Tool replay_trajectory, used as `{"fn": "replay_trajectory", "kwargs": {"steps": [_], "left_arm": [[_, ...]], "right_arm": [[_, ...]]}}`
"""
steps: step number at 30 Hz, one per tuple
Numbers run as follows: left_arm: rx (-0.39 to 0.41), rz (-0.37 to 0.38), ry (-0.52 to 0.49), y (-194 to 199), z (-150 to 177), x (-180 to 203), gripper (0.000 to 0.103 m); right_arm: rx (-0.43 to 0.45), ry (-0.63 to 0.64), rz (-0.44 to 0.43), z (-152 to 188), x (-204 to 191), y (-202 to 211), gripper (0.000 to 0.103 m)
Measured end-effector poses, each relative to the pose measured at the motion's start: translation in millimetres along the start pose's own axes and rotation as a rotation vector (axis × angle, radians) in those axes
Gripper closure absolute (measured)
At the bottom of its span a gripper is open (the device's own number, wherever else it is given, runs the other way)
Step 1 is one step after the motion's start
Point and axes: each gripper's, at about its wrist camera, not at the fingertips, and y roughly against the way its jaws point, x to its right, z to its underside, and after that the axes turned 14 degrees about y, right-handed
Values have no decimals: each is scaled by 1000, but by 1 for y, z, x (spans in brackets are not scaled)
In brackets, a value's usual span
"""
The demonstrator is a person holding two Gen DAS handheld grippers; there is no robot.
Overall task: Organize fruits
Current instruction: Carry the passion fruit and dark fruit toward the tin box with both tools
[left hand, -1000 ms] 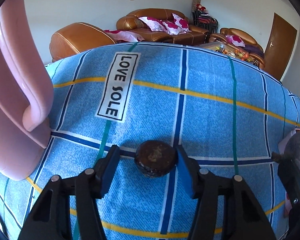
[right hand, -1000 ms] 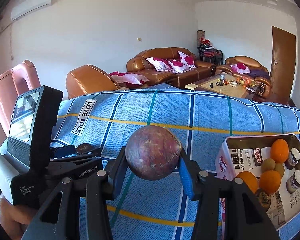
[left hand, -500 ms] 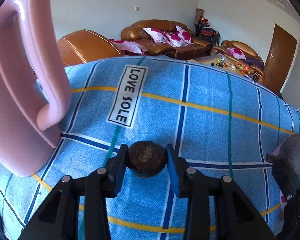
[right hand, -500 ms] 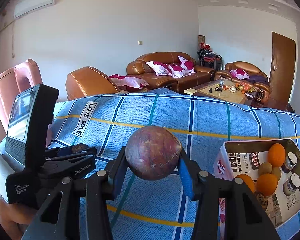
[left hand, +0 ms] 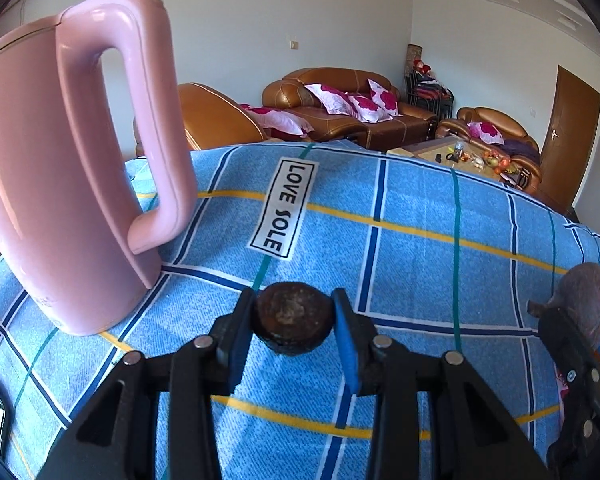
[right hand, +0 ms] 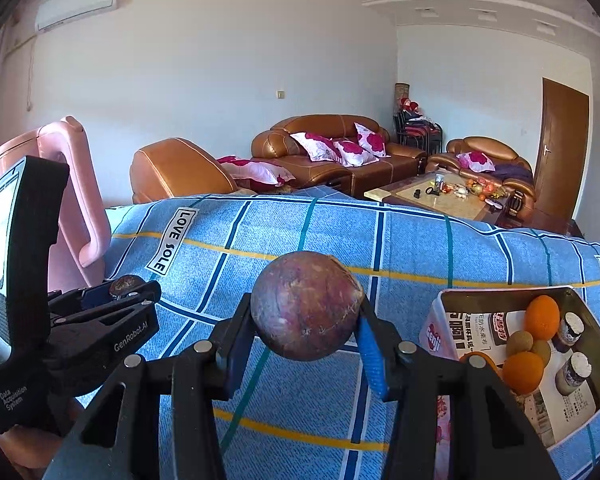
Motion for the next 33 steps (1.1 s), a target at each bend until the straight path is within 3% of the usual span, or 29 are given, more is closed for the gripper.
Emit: {"fn": "replay_trajectory", "kwargs": {"steps": [33], "left_arm": [[128,-20,-21,51,32,22,63]], "right_arm": [[9,-10,21,19,11,30,53]]}}
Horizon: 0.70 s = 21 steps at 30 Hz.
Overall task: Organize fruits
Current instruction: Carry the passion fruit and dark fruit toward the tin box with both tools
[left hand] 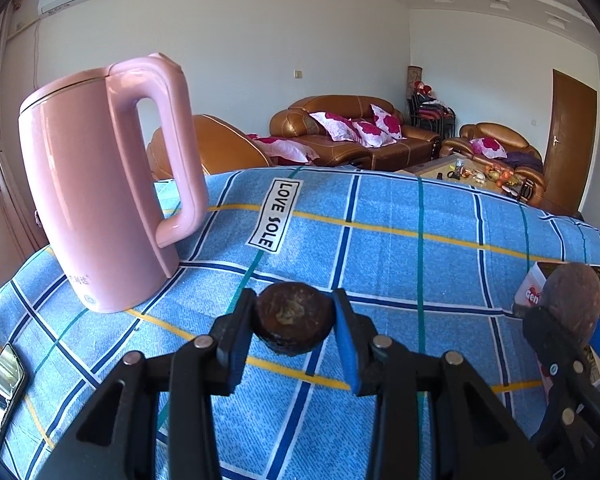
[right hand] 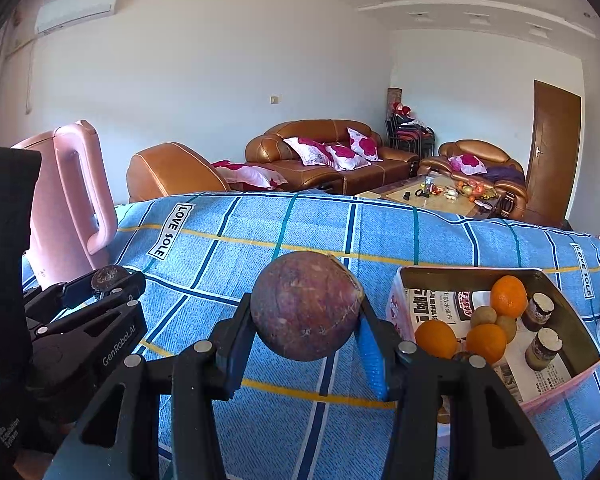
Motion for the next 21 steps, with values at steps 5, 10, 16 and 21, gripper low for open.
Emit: {"fn": "replay_trajectory", "kwargs": {"steps": [5,10,16,21], "left_arm": [[3,-1,0,2,3,3,63],[9,0,-4,7,7,8,63],[8,9,-6,13,11,13,63],[11,15,-19,18,14,20,63]], "right_arm": [[-1,-3,-2,4,3,5,53],[-3,-8,-2,7,7,9,53],[2,-8,4,9,8,13,53],[6,-8,15,13,13,18,53]]}}
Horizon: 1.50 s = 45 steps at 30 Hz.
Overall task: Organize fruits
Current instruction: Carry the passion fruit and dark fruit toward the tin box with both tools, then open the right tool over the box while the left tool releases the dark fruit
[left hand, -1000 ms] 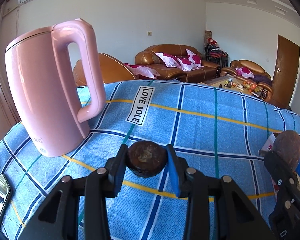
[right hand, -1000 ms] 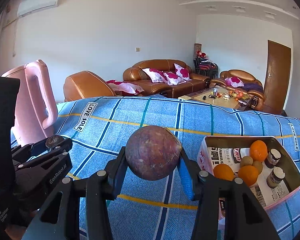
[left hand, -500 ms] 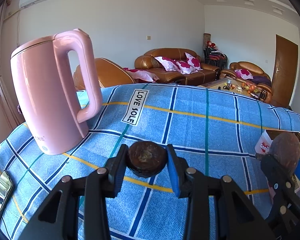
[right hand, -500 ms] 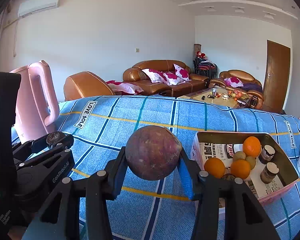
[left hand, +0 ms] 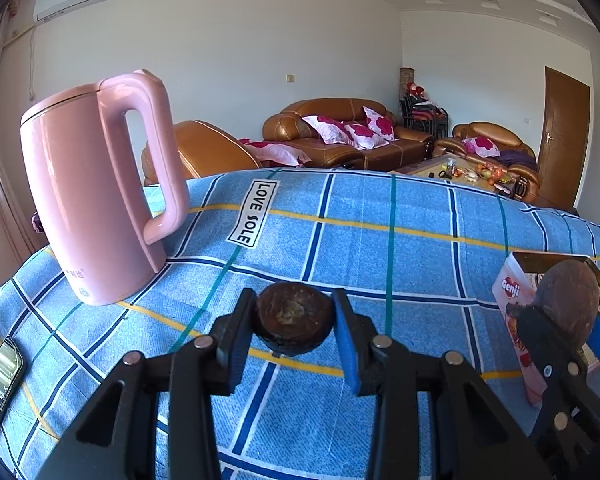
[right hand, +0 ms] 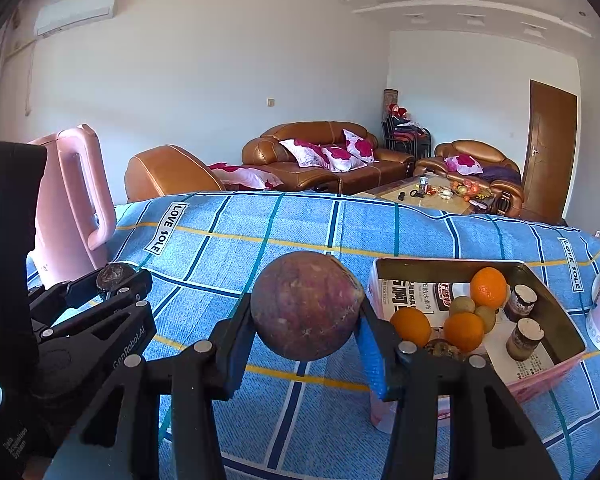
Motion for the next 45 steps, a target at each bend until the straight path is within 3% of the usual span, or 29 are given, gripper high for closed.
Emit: {"fn": "replay_trajectory", "kwargs": {"steps": [17,45], "left_arm": [[-21,70,-57,9,14,43,63],[-14,203,-130,24,34,132,63]], "right_arm": [[12,8,76,14,37,16,53],[-25,-61,253,39,142,23,53]]}}
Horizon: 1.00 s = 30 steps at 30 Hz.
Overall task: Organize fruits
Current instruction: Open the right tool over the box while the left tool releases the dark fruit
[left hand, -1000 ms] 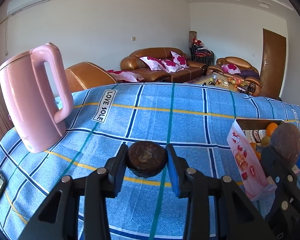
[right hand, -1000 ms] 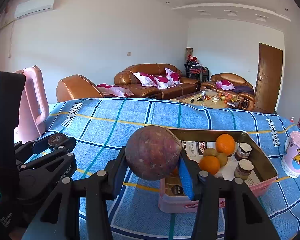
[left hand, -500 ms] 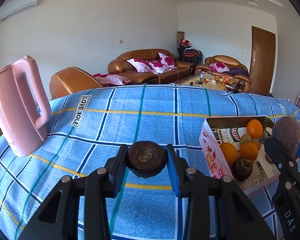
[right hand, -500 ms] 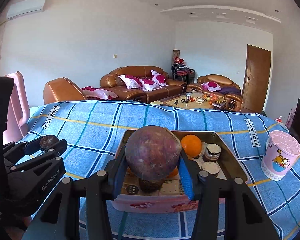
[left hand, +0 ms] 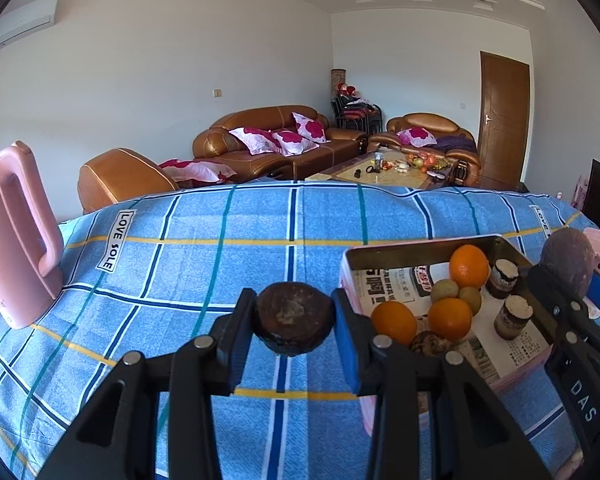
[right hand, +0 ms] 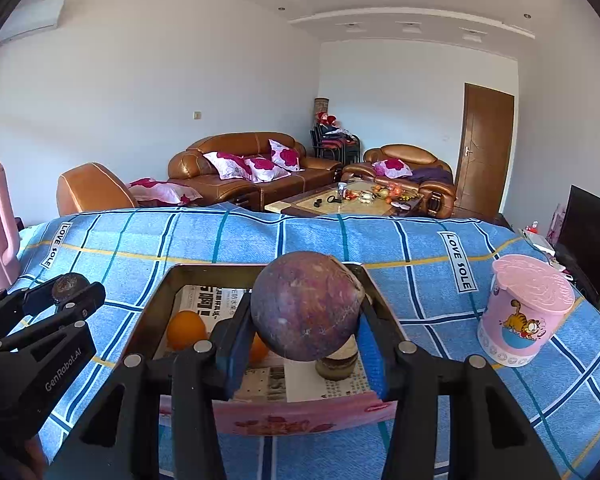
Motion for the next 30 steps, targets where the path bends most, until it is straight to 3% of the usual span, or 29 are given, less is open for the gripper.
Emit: {"fn": "replay_trajectory", "kwargs": {"steps": [6,15,24,30], "left_arm": [[-4,51,-26,-3,1,25,63],[-81,115,-42,-21,3,61,63],[-159,131,-31,-40,2,70,63],[-208,134,-32,-48,3,72,63]], "right_arm": [[-18,-20,39,3,19,-7,53],[-55,-49,68,4,45,-24,53],[-89,-13,29,1,46,-43,53],[-157,17,-66,0,39,-62,53]]}}
